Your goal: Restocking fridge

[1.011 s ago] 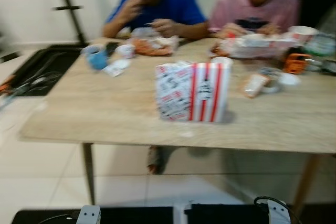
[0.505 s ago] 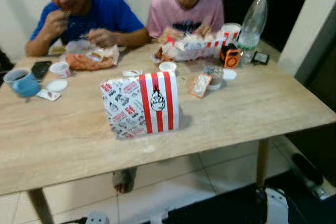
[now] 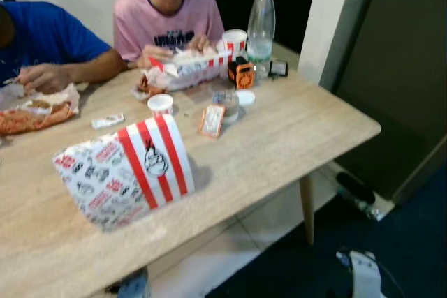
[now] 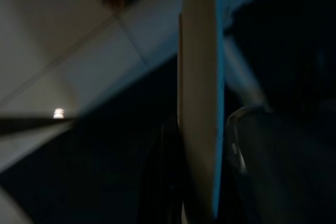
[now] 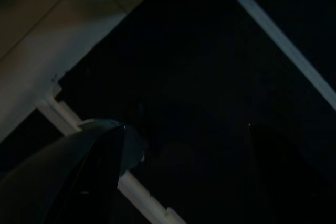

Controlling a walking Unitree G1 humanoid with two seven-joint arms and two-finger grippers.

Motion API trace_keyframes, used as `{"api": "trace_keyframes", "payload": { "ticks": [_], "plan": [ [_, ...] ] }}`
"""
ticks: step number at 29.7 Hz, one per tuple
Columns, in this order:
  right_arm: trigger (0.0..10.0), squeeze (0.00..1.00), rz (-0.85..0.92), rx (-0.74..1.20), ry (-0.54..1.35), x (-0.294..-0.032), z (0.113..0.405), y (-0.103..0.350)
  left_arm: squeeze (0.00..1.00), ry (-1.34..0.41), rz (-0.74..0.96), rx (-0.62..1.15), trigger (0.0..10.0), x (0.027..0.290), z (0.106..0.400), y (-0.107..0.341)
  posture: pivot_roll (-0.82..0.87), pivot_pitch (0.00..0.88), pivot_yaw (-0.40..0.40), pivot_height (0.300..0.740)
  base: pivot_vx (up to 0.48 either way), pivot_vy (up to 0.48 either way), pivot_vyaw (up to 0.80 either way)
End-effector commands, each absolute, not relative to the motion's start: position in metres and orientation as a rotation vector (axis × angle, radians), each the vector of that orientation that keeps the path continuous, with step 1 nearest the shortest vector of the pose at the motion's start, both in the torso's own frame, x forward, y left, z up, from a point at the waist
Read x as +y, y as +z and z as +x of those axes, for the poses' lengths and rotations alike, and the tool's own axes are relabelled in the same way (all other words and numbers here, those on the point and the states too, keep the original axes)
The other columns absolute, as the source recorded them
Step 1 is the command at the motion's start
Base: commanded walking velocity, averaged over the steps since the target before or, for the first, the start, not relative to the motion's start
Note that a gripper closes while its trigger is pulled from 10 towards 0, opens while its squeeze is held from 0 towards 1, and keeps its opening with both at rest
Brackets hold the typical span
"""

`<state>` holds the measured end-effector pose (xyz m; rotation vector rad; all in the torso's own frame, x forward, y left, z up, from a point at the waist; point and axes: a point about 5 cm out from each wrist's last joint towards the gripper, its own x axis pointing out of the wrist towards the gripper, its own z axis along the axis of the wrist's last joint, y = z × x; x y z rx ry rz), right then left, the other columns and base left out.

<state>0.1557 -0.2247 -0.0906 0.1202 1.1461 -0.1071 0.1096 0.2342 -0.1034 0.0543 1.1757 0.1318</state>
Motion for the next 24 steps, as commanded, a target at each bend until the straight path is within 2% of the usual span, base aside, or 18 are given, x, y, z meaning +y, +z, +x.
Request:
{"api": "trace_keyframes", "payload": {
  "ticks": [1, 6, 13, 24],
  "plan": [
    [10.0, 0.00, 0.121, 1.156, -0.087, -0.2207, 0.1522, -0.0927, 0.00, 0.150, 0.045, 1.209, 10.0, 0.2363, 0.0997, -0.1058, -0.01, 0.000, 0.027, 0.740, 0.000, 0.000, 0.00],
    [10.0, 0.00, 0.140, 1.141, -0.095, -0.2206, 0.1530, -0.0924, 0.00, 0.195, -0.094, 1.174, 10.0, 0.2341, 0.1041, -0.1049, -0.01, 0.000, 0.038, 0.740, 0.000, 0.000, 0.00],
    [10.0, 0.00, 0.135, 1.139, -0.077, -0.2192, 0.1557, -0.0915, 0.00, 0.181, -0.117, 1.179, 10.0, 0.2301, 0.1057, -0.1054, 0.00, 0.000, 0.029, 0.740, 0.000, 0.000, 0.00],
    [10.0, 0.00, 0.139, 1.136, -0.062, -0.2186, 0.1577, -0.0907, 0.00, 0.194, -0.144, 1.200, 10.0, 0.2281, 0.0989, -0.1077, -0.01, 0.000, 0.020, 0.740, 0.000, -0.419, 0.00]
  ]
}}
